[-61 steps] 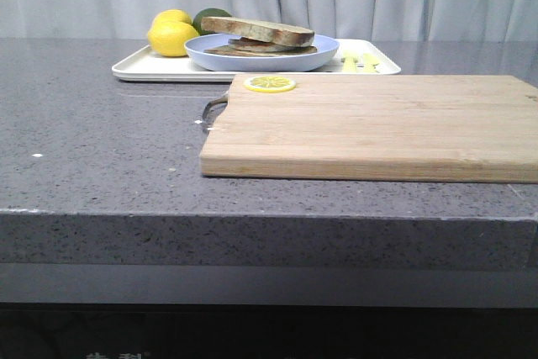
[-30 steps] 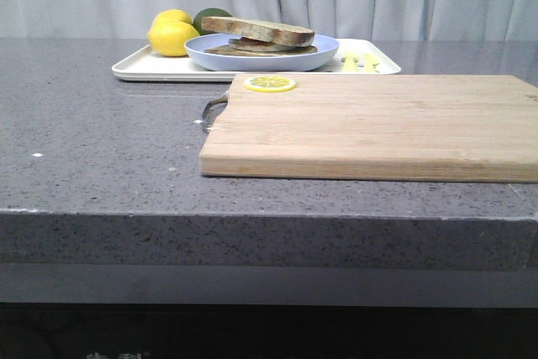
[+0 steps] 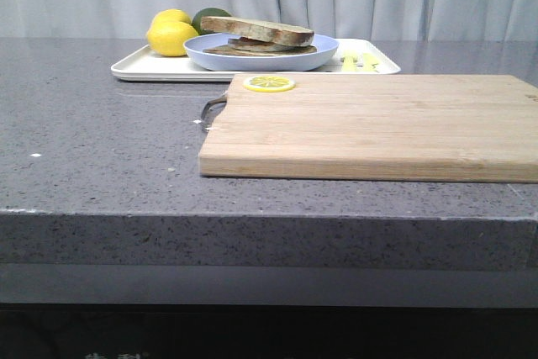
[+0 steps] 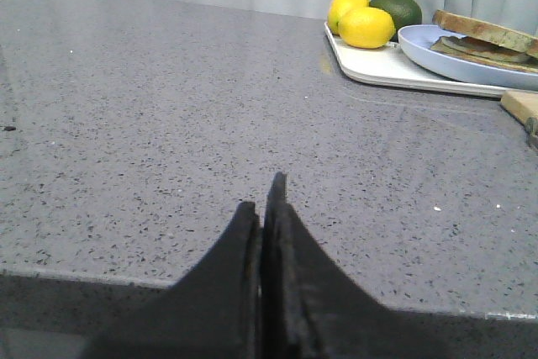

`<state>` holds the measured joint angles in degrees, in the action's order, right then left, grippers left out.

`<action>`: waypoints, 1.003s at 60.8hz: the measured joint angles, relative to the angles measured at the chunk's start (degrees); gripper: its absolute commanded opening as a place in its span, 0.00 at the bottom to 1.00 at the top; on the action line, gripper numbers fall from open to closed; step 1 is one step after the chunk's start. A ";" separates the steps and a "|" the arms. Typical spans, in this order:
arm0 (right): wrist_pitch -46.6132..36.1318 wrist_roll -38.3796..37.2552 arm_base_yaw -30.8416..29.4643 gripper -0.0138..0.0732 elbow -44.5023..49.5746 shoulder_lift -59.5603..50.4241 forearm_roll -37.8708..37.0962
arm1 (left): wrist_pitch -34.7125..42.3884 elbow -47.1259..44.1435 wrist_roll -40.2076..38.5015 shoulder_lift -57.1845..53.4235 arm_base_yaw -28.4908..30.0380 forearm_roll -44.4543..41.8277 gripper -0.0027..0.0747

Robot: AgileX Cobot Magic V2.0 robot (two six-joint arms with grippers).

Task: Place bread and move sandwich to tray

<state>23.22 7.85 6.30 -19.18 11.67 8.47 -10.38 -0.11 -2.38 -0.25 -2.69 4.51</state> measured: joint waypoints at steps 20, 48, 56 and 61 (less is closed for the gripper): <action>0.00 0.00 0.00 0.03 0.00 0.00 0.00 | 0.00 0.00 0.00 0.00 0.00 -0.04 0.01; 0.00 0.00 0.00 0.03 0.00 0.00 0.00 | 0.00 0.00 0.00 0.00 0.00 -0.04 0.01; -0.63 0.00 0.00 0.03 0.00 0.00 -0.74 | 0.00 0.00 0.00 0.00 0.00 -0.04 0.01; -2.82 0.00 0.00 0.03 0.10 0.00 -1.60 | 0.00 0.00 0.00 0.00 0.00 -0.04 0.01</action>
<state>20.40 7.85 6.30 -19.08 11.67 6.86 -10.38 -0.11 -2.38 -0.25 -2.69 4.46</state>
